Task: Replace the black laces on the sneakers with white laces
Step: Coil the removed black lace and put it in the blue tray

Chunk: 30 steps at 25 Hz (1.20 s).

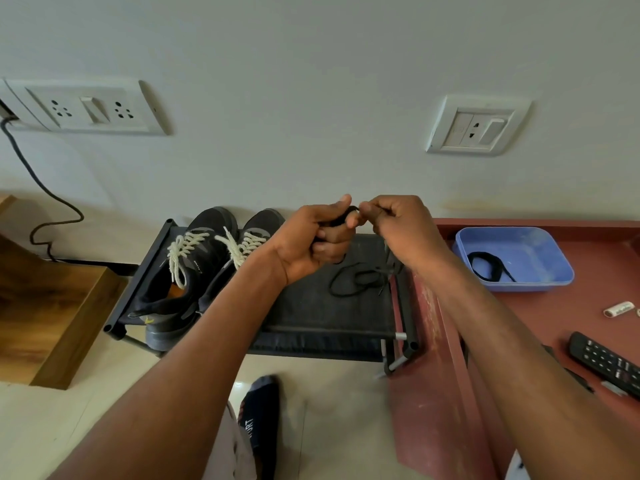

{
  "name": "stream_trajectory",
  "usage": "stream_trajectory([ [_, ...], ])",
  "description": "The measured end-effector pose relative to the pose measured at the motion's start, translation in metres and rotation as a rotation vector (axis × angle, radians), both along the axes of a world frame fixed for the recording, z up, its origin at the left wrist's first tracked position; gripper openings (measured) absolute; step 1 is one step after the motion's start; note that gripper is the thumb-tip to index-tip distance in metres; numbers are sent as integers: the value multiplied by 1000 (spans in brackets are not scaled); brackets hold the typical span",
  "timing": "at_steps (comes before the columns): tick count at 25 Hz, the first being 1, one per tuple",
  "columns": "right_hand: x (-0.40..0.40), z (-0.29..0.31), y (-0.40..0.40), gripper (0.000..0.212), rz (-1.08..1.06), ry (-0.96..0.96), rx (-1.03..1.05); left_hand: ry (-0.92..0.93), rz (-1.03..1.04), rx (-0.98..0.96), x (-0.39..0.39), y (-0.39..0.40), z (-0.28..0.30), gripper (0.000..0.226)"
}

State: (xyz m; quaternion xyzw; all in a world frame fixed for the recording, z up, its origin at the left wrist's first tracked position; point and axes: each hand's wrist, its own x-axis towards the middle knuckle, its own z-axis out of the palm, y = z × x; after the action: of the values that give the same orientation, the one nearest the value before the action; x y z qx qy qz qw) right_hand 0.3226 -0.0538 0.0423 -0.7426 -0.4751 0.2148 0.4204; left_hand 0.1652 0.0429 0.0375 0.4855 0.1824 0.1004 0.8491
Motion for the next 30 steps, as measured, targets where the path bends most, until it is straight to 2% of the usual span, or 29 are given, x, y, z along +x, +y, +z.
stream_trajectory([
  [2, -2, 0, -1, 38, 110, -42, -147, -138, 84, -156, 3, -2, 2, 41],
  [4, -12, 3, -3, 38, 279, -44, -299, -240, 288, -303, 6, 0, 6, 41],
  [5, -17, 5, -5, 37, 370, -12, -356, -245, 387, -282, 7, 3, 5, 41],
  [6, -20, 7, -7, 35, 449, 33, -391, -210, 469, -177, 7, 6, 3, 41],
  [8, -21, 14, -11, 33, 535, 135, -362, -24, 542, 232, 5, 7, -2, 44],
  [9, -20, 18, -12, 32, 533, 204, -291, 73, 514, 422, 4, 5, -4, 47],
  [10, -18, 22, -13, 32, 493, 284, -195, 149, 454, 529, 4, 1, -5, 50],
  [11, -15, 26, -13, 32, 418, 356, -87, 201, 372, 554, 4, -3, -5, 54],
  [14, -3, 26, -8, 31, 105, 405, 150, 213, 129, 374, 4, -9, 0, 52],
  [16, 3, 16, -6, 33, -46, 292, 137, 91, 60, 155, 4, -7, 2, 51],
  [17, 5, 11, -5, 34, -57, 206, 72, 29, 51, 61, 5, -6, 3, 49],
  [20, -2, 3, -1, 40, 164, 72, -190, -179, 125, -148, 7, -4, 8, 44],
  [22, -14, 4, -3, 38, 383, 97, -324, -237, 309, -226, 7, -1, 12, 42],
  [24, -21, 8, -7, 37, 520, 189, -368, -141, 502, -46, 4, 4, 12, 45],
  [26, -20, 16, -11, 36, 572, 300, -301, 30, 570, 327, -1, 3, 11, 50],
  [28, -16, 26, -13, 35, 496, 427, -113, 146, 463, 535, -2, -6, 11, 52],
  [30, -9, 30, -10, 34, 287, 528, 91, 189, 308, 507, -2, -13, 15, 55],
])
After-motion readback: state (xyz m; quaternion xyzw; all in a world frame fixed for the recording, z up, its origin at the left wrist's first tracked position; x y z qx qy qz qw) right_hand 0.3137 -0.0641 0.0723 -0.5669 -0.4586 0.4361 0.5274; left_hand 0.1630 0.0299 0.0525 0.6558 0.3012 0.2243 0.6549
